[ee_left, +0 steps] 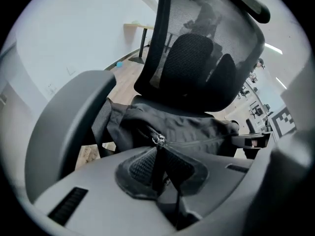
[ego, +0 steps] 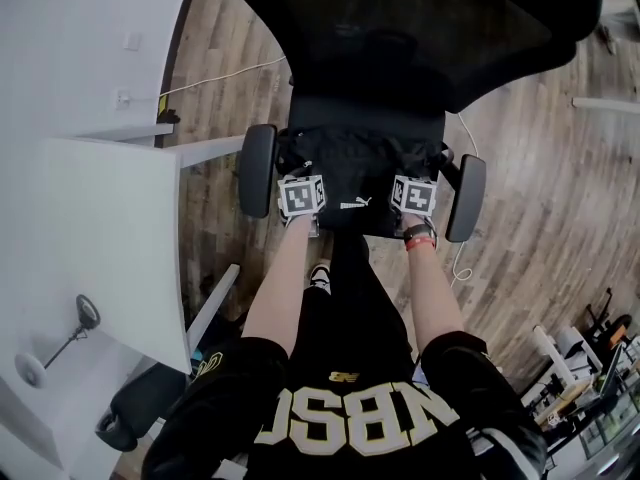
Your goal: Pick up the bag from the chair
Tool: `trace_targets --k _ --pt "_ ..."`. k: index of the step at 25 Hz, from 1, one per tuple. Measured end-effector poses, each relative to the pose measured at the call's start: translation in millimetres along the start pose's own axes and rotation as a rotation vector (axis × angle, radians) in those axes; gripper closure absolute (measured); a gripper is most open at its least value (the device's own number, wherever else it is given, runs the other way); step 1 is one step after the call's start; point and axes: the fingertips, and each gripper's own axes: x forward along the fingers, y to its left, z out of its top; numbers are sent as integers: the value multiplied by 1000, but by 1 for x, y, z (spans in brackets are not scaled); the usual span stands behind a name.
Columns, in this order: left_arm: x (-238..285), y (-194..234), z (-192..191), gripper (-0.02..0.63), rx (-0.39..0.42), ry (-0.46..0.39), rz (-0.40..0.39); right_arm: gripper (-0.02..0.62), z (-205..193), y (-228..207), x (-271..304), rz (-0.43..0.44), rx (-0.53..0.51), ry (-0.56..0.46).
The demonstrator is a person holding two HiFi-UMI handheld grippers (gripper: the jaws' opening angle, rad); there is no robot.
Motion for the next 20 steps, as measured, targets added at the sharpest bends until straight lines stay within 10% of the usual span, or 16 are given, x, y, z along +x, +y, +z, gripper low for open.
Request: trace_targets --k 20 --pt "-154 -45 90 565 58 -315 -78 554 69 39 -154 12 -14 -321"
